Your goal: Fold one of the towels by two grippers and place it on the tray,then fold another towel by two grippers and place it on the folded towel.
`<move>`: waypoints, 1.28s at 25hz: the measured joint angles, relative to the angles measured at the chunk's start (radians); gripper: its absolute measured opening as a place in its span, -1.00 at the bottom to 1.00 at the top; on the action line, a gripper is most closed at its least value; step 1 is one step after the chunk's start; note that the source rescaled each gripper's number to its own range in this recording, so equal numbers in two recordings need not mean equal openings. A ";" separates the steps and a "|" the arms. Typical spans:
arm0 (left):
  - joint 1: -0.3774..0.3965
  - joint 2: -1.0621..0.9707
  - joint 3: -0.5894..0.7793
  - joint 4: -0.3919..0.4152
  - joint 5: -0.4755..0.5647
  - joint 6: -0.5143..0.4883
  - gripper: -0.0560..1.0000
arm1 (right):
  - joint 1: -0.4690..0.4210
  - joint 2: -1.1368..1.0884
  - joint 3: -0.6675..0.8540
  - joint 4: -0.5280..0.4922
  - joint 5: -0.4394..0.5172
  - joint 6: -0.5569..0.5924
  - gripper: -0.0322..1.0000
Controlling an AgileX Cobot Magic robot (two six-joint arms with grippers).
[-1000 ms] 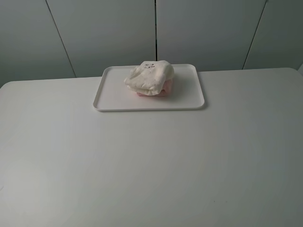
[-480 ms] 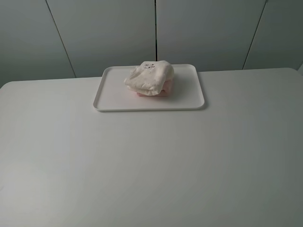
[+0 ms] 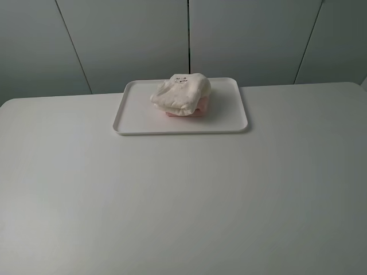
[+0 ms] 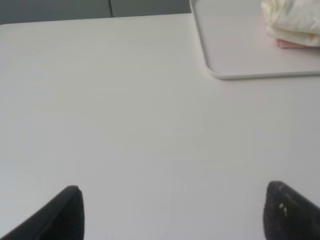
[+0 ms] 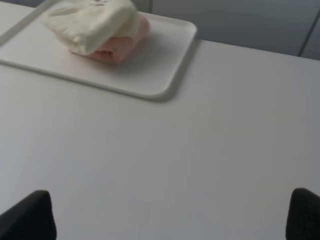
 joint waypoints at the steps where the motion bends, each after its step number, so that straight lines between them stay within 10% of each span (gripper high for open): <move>1: 0.024 0.000 0.000 0.000 0.000 0.000 0.90 | -0.035 0.000 0.000 -0.002 0.000 0.000 1.00; 32: 0.098 0.000 0.000 0.004 0.000 0.000 0.90 | -0.108 0.000 0.000 -0.002 -0.002 0.000 1.00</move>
